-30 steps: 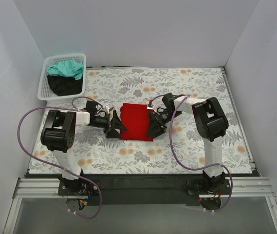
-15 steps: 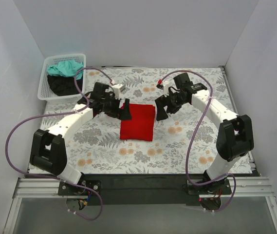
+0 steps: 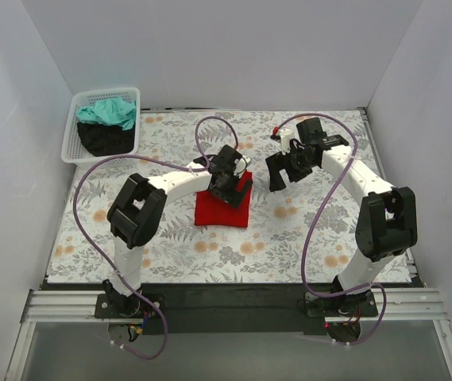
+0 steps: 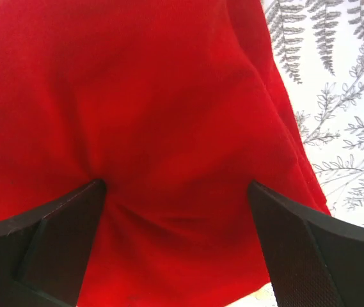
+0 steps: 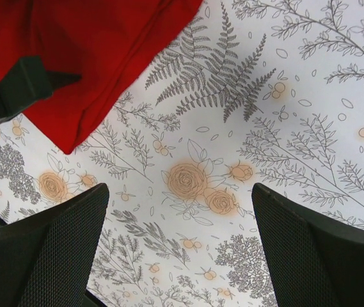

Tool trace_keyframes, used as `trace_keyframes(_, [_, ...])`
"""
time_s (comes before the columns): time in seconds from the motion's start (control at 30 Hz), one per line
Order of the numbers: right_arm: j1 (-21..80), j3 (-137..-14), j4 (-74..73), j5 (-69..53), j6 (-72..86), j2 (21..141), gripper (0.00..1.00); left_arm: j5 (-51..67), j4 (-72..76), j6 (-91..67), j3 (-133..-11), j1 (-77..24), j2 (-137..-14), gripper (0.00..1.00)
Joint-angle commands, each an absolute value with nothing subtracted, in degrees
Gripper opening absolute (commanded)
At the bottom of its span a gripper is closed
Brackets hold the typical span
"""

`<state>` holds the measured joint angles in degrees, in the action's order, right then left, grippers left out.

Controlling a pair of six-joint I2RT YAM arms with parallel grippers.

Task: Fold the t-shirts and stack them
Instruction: Neatly place the folded tshirt to the corner

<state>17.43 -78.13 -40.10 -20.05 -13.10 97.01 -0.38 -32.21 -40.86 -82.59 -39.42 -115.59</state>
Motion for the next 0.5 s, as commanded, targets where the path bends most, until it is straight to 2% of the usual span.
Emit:
trace_keyframes(0.0, [16.7,-77.35,-39.64,-20.48,-14.06,94.48,0.98,-5.98,-38.49,-38.85,-80.08,-37.01,-117.68,0.94])
trace_keyframes(0.2, [16.0,-77.87,-39.73,-20.21,-15.29,94.22,0.98,-0.1,-43.15,-31.66,-67.43,-25.96,-111.89,0.89])
trace_keyframes(0.47, [15.65,-79.54,-40.08,-17.85,-16.52,93.87,0.99,4.83,-48.07,-14.26,-51.62,-9.25,-98.9,0.89])
